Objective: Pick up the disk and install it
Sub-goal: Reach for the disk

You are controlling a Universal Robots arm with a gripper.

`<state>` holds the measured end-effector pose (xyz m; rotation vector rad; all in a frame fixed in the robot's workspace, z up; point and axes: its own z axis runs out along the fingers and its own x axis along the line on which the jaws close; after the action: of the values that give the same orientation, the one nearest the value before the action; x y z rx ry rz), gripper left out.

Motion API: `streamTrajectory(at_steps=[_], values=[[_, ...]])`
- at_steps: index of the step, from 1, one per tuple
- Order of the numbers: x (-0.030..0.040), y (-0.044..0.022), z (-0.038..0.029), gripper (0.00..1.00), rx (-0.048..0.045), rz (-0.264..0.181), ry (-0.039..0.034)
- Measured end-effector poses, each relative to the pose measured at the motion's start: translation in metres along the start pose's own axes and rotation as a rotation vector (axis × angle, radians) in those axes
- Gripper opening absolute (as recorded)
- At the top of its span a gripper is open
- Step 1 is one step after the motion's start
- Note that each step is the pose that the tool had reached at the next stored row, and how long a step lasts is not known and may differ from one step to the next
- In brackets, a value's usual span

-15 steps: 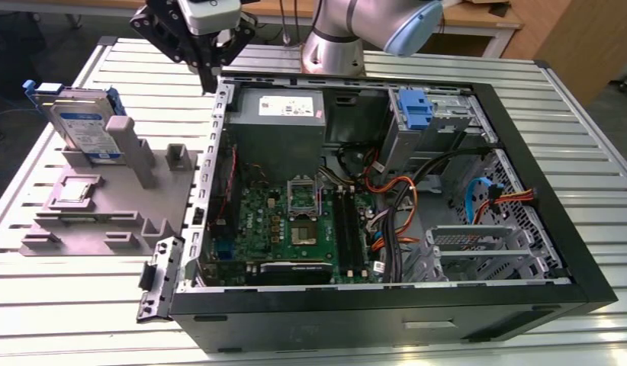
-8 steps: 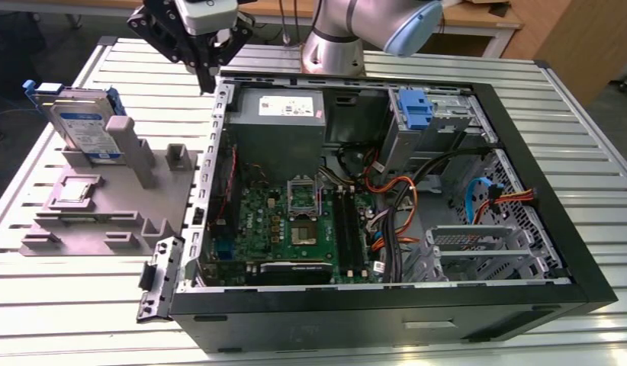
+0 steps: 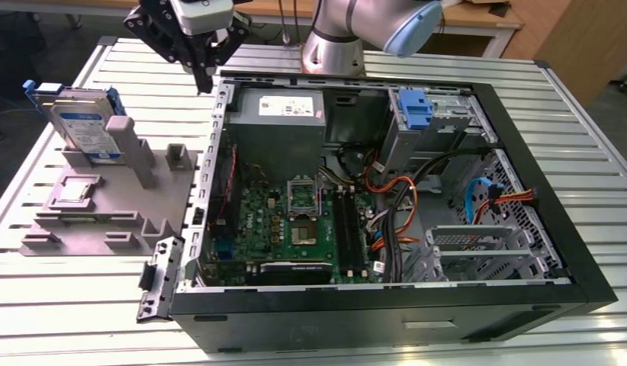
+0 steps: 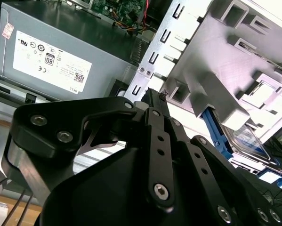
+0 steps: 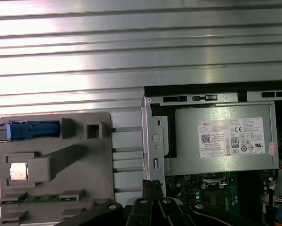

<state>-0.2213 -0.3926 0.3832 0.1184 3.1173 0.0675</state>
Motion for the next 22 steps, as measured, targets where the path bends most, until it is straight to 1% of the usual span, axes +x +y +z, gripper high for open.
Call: streamTrajectory(at_steps=[11, 22], values=[[0.0051, -0.0004, 0.0001, 0.10, 0.0001, 0.000, 0.0001], [0.0072, -0.0006, 0.0002, 0.10, 0.0001, 0.000, 0.0000]])
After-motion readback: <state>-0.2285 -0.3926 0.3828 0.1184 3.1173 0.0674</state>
